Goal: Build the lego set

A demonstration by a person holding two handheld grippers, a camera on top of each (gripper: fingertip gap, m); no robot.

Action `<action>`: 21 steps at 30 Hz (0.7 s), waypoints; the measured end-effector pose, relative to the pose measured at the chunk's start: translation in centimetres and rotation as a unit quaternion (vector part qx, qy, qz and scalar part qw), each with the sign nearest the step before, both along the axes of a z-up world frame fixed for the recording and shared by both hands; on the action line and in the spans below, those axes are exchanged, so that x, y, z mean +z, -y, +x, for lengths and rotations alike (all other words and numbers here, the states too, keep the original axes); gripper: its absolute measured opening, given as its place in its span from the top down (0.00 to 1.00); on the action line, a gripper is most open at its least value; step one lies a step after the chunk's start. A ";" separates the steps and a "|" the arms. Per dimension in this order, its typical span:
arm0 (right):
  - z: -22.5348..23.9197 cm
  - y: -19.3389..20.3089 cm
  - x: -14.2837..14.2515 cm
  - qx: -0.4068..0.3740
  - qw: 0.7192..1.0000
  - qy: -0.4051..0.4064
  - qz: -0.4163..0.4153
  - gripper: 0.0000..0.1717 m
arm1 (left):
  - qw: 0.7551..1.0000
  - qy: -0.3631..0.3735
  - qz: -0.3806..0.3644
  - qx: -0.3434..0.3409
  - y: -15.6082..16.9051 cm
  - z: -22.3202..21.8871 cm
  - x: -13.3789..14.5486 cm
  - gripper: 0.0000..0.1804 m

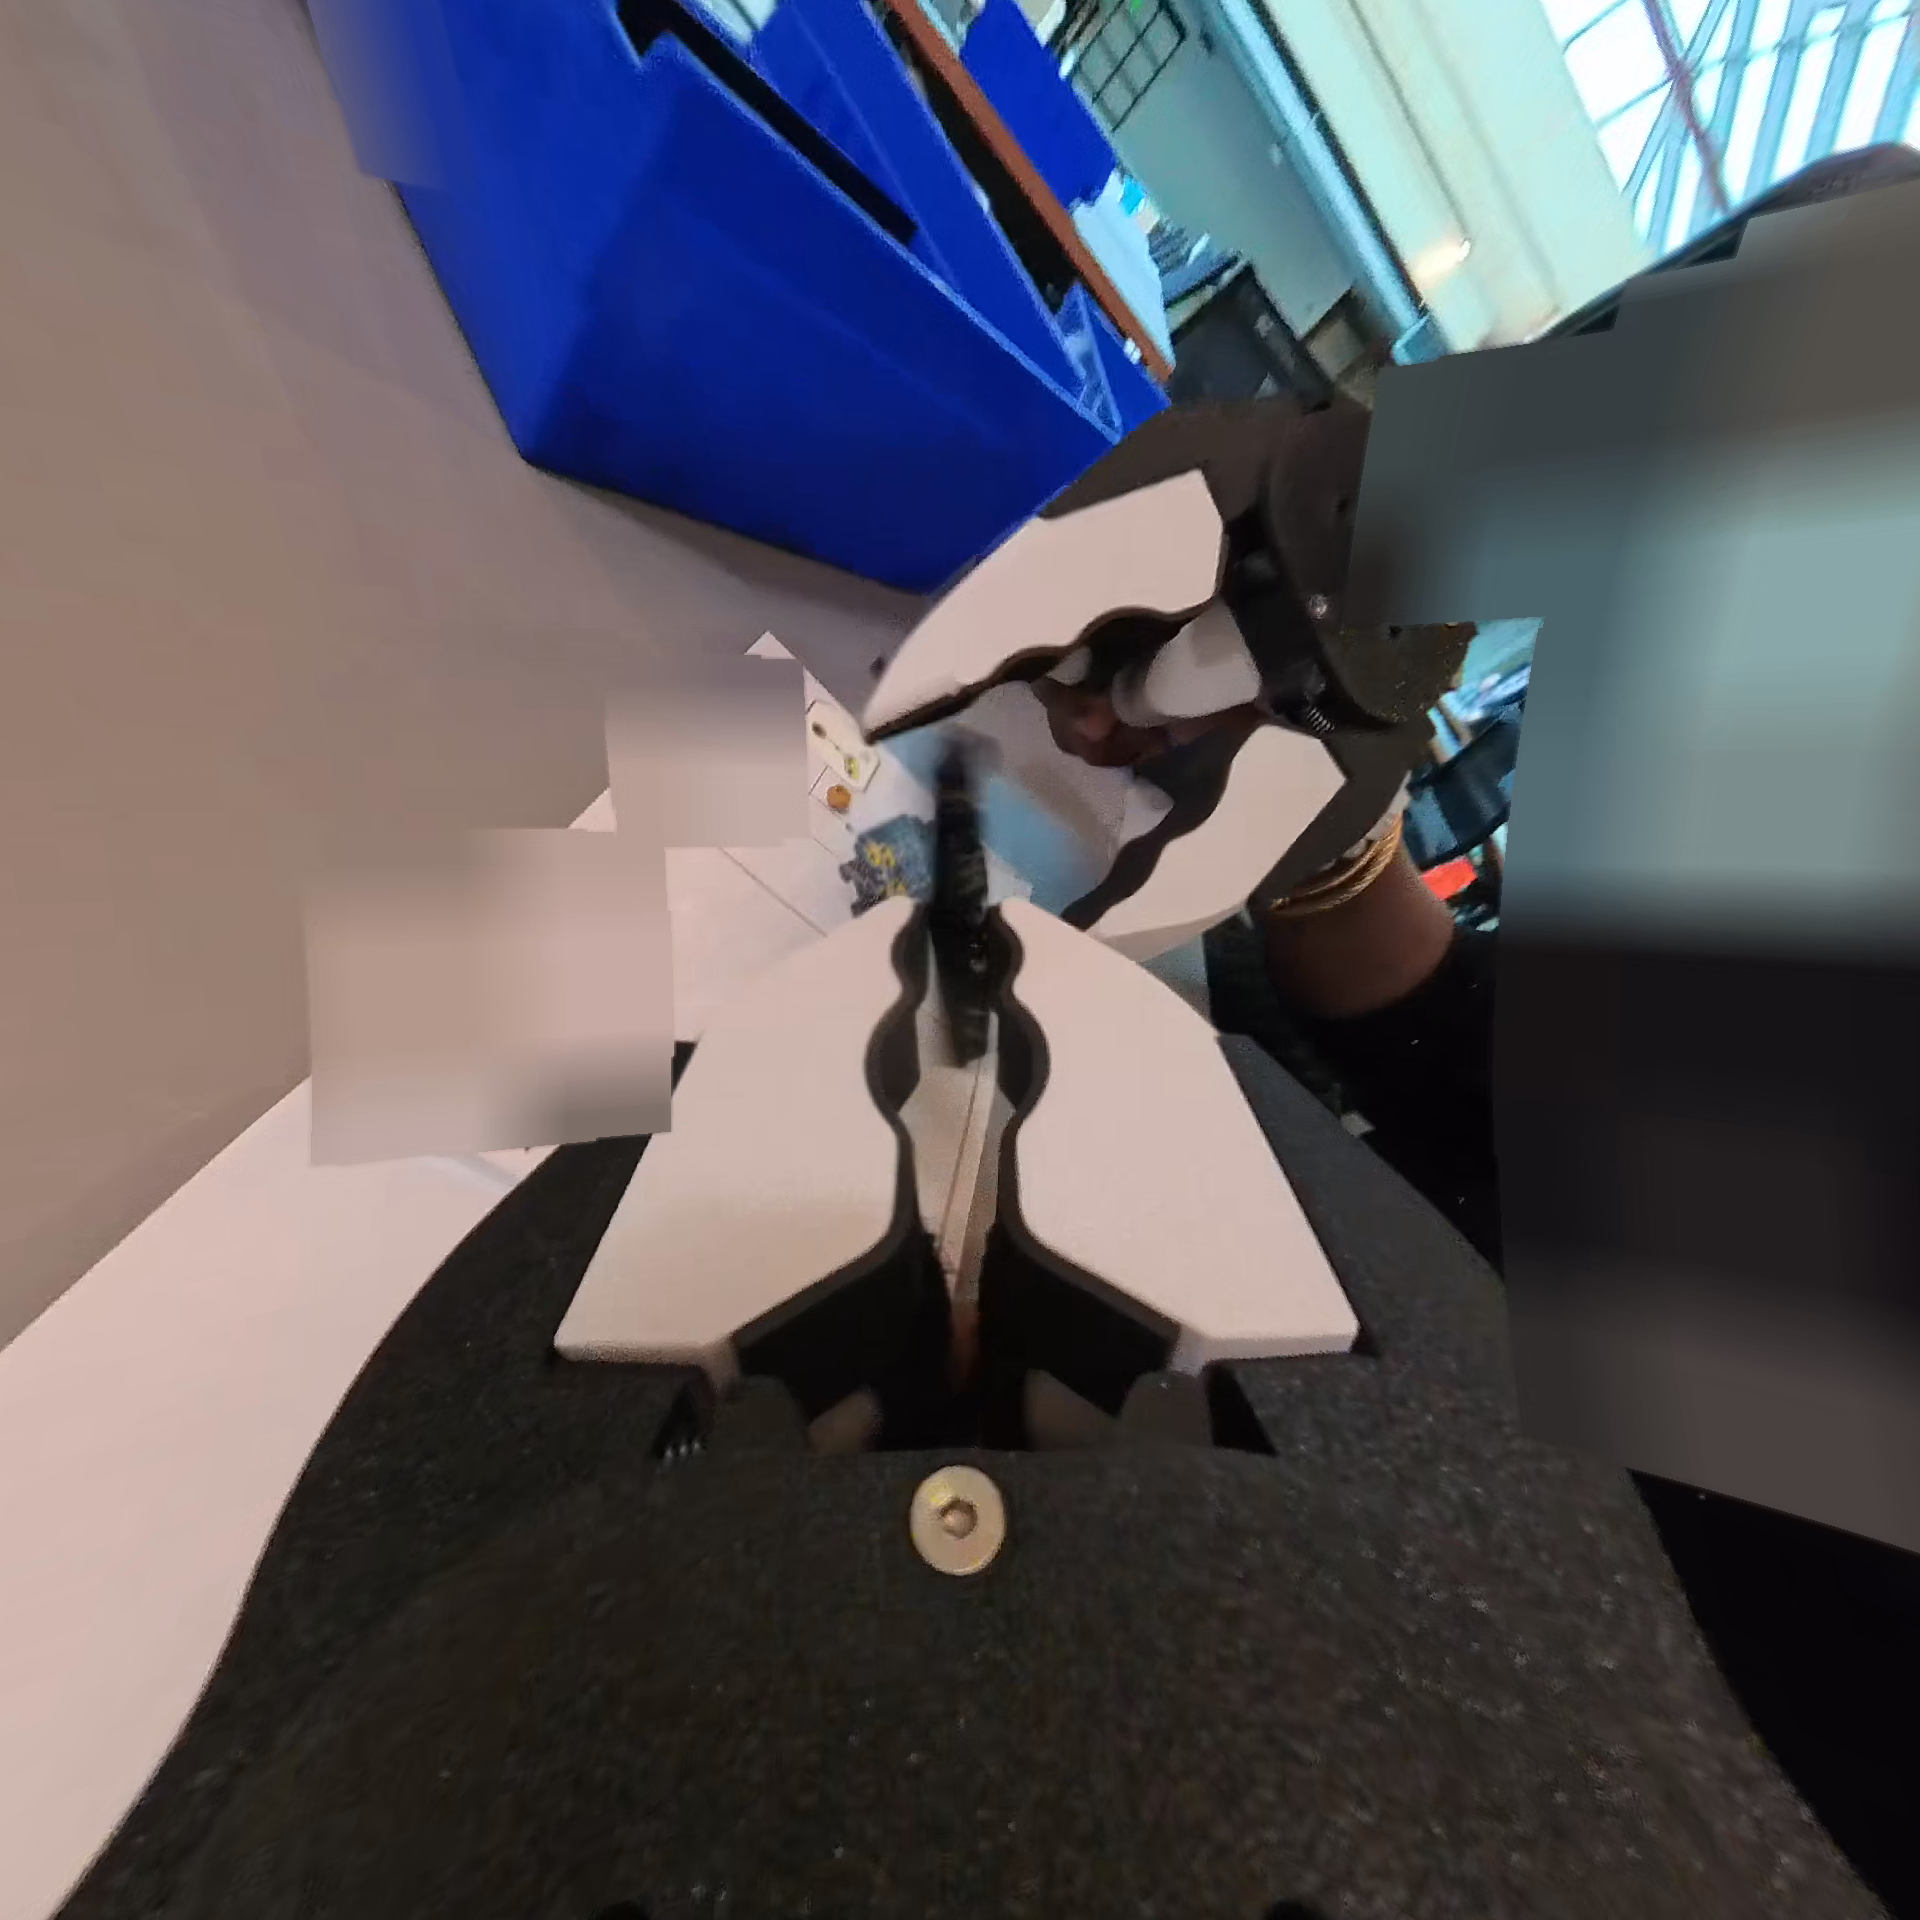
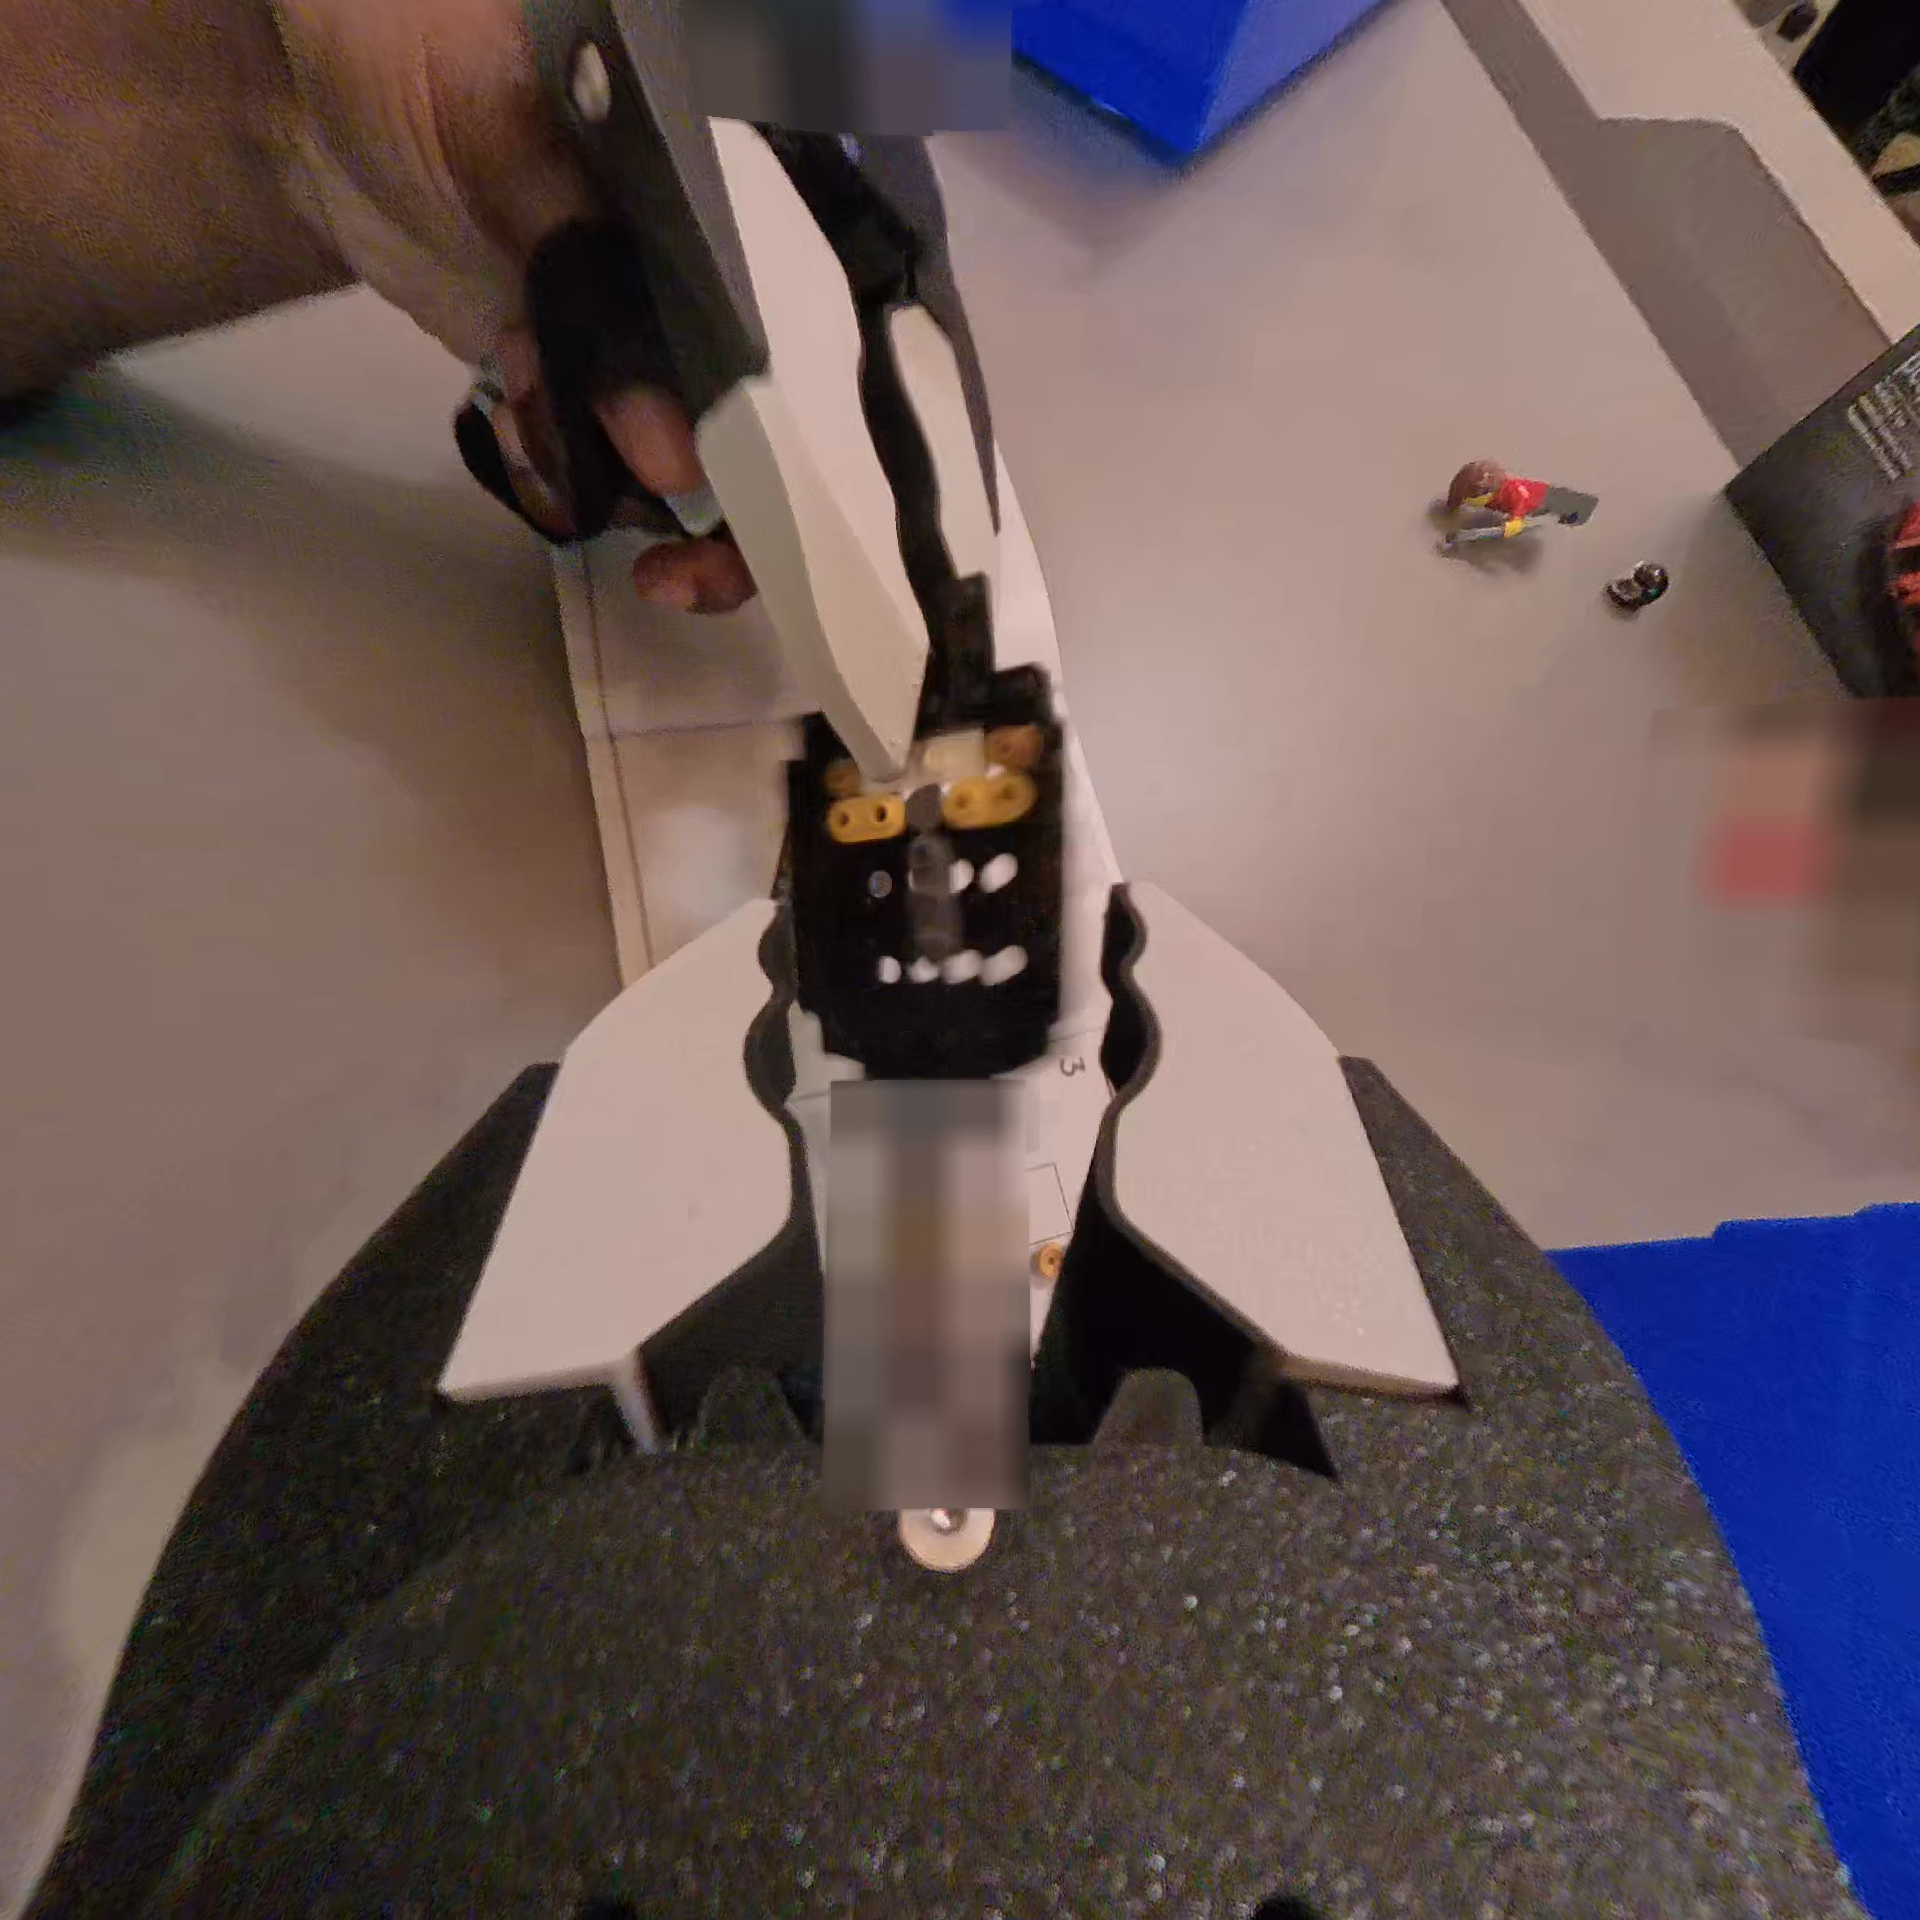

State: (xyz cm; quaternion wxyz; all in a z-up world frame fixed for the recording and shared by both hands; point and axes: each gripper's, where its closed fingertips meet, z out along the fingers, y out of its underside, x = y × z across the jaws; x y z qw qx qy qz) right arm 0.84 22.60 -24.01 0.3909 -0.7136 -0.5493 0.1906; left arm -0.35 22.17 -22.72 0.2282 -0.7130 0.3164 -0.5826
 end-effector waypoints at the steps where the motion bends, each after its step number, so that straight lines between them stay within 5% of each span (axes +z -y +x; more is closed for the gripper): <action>1: -0.1 -0.1 0.9 -0.002 1.000 -0.022 -0.008 0.68 | 1.000 0.022 -0.008 0.002 -0.1 0.0 0.6 0.96; 4: -0.5 -0.3 3.9 -0.006 0.996 -0.087 -0.030 0.85 | 0.997 0.066 -0.038 -0.005 0.1 -0.1 1.6 0.96; 8: -0.4 -0.5 3.7 -0.027 0.998 -0.052 0.001 0.94 | 0.997 0.051 -0.048 0.027 -0.9 -0.4 0.9 0.96; 12: 0.1 1.7 0.3 -0.013 0.998 -0.025 -0.047 0.93 | 0.991 -0.061 0.021 0.120 -3.8 -2.1 -1.7 0.96; 15: 1.2 6.5 -2.1 0.021 0.993 -0.027 -0.113 0.80 | 0.988 -0.092 0.031 0.118 -4.1 -2.4 -2.5 0.95; 21: 2.2 10.3 -3.9 0.000 1.000 -0.028 -0.010 0.88 | 0.980 -0.179 0.035 0.079 -3.1 -2.1 -4.8 0.78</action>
